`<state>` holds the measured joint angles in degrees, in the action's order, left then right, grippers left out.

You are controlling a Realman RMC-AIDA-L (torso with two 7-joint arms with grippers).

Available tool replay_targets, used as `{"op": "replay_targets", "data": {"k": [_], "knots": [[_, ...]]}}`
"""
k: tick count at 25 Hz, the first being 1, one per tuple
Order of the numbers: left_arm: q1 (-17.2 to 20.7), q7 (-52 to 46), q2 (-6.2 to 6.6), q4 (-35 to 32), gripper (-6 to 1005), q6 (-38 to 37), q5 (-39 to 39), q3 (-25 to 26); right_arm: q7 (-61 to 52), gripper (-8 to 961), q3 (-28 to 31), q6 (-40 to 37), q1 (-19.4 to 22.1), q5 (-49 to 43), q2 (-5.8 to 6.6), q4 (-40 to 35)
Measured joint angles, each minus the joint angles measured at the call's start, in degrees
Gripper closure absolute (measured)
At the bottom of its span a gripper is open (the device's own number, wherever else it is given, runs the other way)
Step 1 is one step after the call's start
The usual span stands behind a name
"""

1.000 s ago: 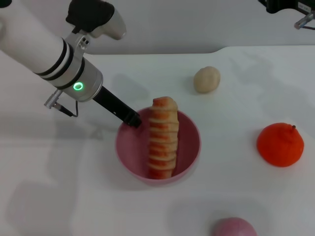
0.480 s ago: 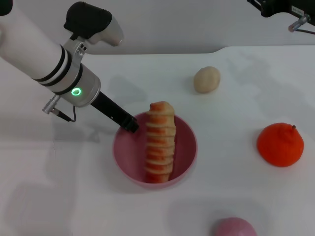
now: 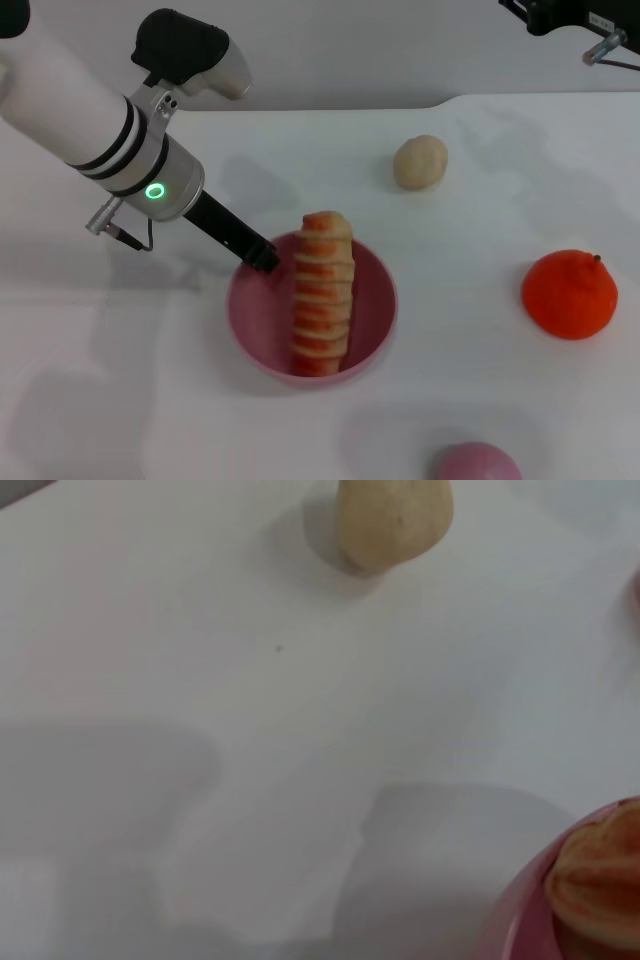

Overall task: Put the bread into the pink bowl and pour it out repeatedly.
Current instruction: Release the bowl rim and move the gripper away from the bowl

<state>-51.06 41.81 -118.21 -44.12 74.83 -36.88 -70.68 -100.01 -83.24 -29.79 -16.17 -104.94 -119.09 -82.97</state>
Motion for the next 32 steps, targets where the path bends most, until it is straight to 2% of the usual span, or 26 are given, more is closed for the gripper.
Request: {"op": "replay_targets", "data": {"k": [19,32], "knots": [[0.0,0.1,0.00,0.2,941,-0.6,0.1,-0.6,0.0,510,0.0,0.0,-0.3,0.0,0.00,0.8],[0.1,-0.1,0.00,0.2,837,-0.9,0.5,-0.6,0.0,510,0.0,0.0,-0.4,0.0,0.00,1.0]]}}
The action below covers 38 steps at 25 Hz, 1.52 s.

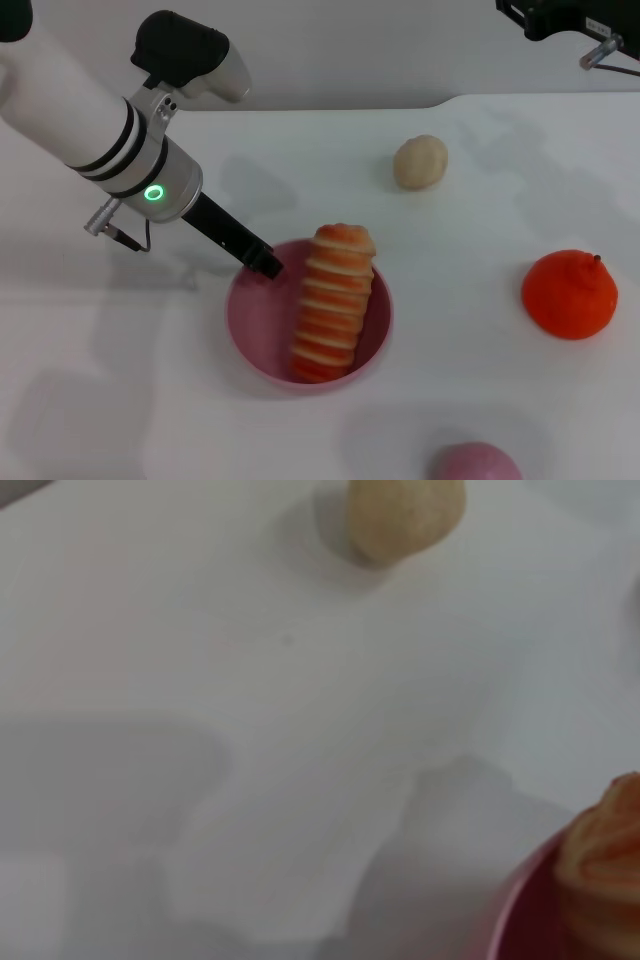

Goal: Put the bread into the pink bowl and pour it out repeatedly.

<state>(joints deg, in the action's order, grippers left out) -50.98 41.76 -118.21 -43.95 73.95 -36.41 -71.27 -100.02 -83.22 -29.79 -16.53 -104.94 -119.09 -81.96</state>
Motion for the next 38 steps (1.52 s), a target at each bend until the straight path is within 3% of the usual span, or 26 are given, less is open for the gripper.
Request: {"op": "replay_targets", "data": {"k": [6,12,17,26,30,33,38], "knots": [[-0.4,-0.4,0.06,-0.7,740,2.1,-0.2,0.0,0.0,510,0.0,0.0,-0.4,0.0,0.00,0.5],[-0.5,-0.7,0.12,-1.8,743,2.2,-0.3,0.4,0.0,510,0.0,0.0,-0.9,0.0,0.00,1.4],[-0.5,-1.4,0.19,-3.2,551,2.2,-0.2,0.5,0.0,510,0.2,0.0,-1.1,0.0,0.00,1.7],[-0.3,-2.6,0.26,-7.7,430,4.0,0.0,0.5,0.0,510,0.5,0.3,-1.8,0.0,0.14,2.9],[0.6,-3.4,0.27,-10.7,352,4.3,0.0,1.0,0.0,510,0.6,0.6,-2.3,0.0,0.26,3.8],[3.0,-4.0,0.33,-17.4,313,2.9,-0.3,2.8,0.0,510,0.6,1.1,-2.6,0.0,0.27,4.2],[7.2,-2.8,0.30,-24.5,282,-4.0,-4.0,4.3,0.0,510,0.6,1.9,-2.8,0.0,0.27,4.4]]}}
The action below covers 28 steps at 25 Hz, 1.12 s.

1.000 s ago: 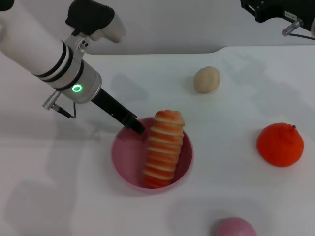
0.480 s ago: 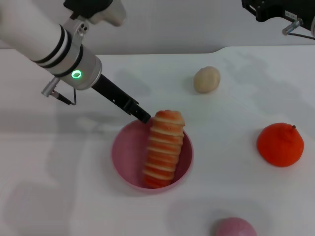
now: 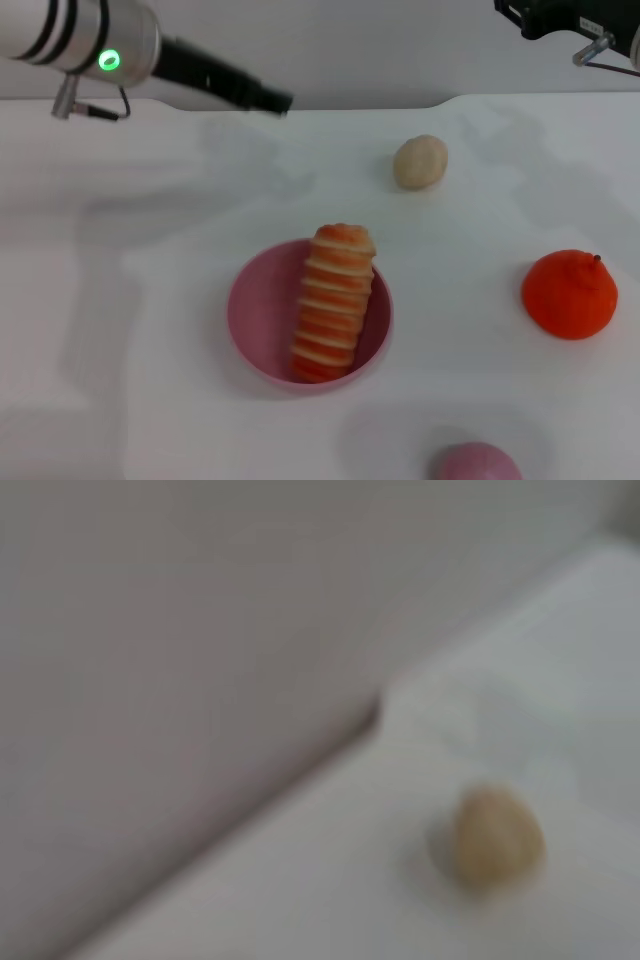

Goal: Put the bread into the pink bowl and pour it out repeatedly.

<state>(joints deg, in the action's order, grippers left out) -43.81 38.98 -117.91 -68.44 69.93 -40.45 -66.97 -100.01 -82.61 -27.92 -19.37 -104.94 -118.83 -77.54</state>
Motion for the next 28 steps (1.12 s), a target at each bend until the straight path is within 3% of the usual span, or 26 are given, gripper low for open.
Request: {"op": "replay_targets", "data": {"k": [5,6,8,10,12,14,15,16,20,22,25,28], "knots": [[4.3,5.7,0.05,-1.2,283,-9.6,-10.3,0.1,0.0,510,-0.1,0.3,0.0,0.4,-0.06,0.1],[7.1,11.4,0.03,-1.1,283,-15.1,-18.0,-0.2,0.0,510,-0.2,0.3,-0.1,0.9,-0.06,0.3],[8.8,16.1,-0.06,-0.8,283,-18.4,-23.7,-0.5,0.0,510,-0.2,0.3,-0.2,2.3,-0.03,0.9],[8.8,16.1,-0.06,-0.8,284,-18.4,-23.7,-0.5,0.1,510,-0.1,0.1,-0.3,3.9,0.01,1.6],[12.9,28.0,-0.27,0.1,284,-24.8,-39.0,-2.2,1.0,510,0.0,-0.1,-0.4,6.4,0.01,2.4],[13.8,31.5,-0.29,0.5,284,-26.1,-43.1,-2.8,4.7,510,0.0,-0.3,-0.5,11.5,0.01,3.6],[15.9,41.6,-0.35,2.3,284,-28.4,-54.6,-4.2,7.1,510,0.0,-0.5,-0.5,14.7,0.01,4.3],[16.2,43.7,-0.36,3.0,285,-28.6,-57.5,-4.3,10.5,510,0.4,-1.5,-0.4,19.5,0.00,5.2],[18.0,56.8,-0.45,7.5,285,-28.0,-72.9,-4.5,26.4,510,4.3,-11.5,-0.2,40.1,0.00,11.4],[19.0,64.2,-0.59,10.0,285,-26.8,-80.6,-4.7,34.2,510,7.2,-20.6,-0.5,48.9,0.09,16.7],[20.1,74.6,-0.67,14.8,286,-23.3,-92.3,-5.1,42.7,510,9.9,-31.7,-0.7,55.9,0.13,22.7],[20.1,83.8,-0.74,21.6,286,-17.6,-102.5,-5.1,46.3,510,11.4,-37.4,-0.8,59.9,0.12,27.4]]}}
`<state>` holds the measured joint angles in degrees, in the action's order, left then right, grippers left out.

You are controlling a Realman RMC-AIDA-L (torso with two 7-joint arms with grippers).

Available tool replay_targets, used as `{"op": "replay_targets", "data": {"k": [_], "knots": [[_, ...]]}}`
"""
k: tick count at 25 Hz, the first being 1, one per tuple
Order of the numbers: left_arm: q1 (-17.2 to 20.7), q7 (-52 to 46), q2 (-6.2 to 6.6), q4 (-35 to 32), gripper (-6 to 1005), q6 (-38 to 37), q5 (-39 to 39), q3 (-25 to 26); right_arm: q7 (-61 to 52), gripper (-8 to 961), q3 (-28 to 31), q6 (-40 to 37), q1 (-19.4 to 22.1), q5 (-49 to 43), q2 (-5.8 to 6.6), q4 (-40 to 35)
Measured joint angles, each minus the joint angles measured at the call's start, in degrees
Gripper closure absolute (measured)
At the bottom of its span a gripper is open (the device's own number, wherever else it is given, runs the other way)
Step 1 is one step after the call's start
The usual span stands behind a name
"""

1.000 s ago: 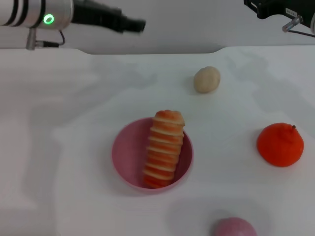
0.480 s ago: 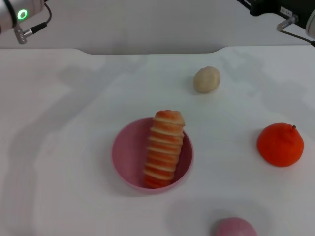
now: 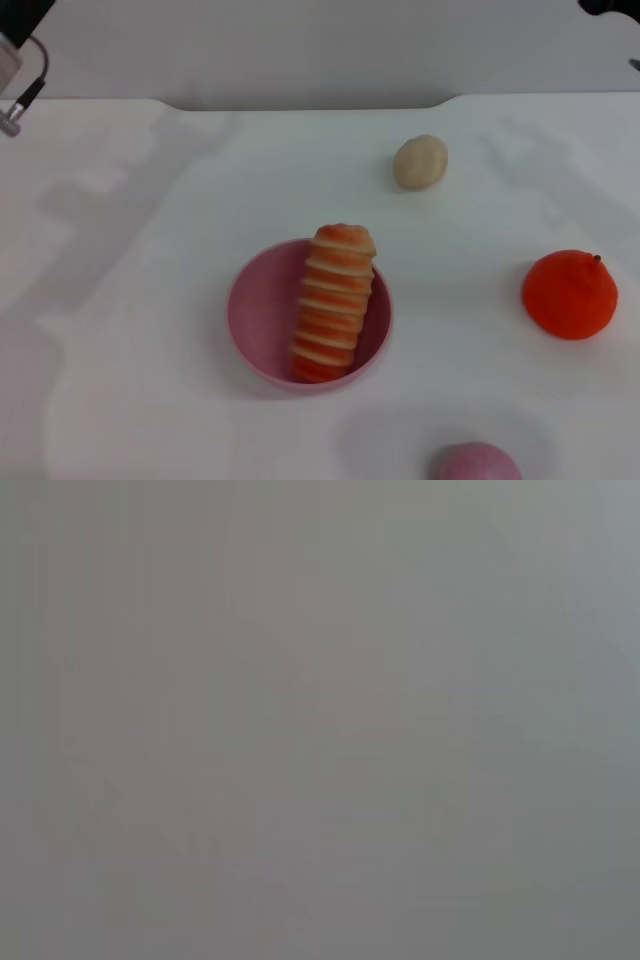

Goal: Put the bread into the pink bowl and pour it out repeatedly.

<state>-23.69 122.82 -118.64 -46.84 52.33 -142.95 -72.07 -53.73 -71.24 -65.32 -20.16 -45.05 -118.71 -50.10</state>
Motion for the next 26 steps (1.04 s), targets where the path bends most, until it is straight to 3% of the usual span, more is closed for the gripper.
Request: {"op": "replay_targets", "data": {"k": [5,11,18,26], "knots": [[0.1,12.4,-0.29,7.4,287,6.7,-10.3,-1.3,0.6,510,4.5,-5.4,-0.4,4.9,-0.03,7.7],[0.2,21.6,-0.36,12.4,289,7.9,-20.2,-4.7,6.3,510,11.2,-12.3,-0.5,11.9,-0.04,16.8],[0.1,27.1,-0.46,14.8,288,6.0,-21.7,-4.8,11.0,510,17.0,-9.7,-1.7,14.7,0.02,22.1],[0.6,28.0,-0.45,16.0,287,4.7,-21.9,-1.2,18.2,510,22.3,-3.5,-3.5,14.7,-0.08,24.5]]}}
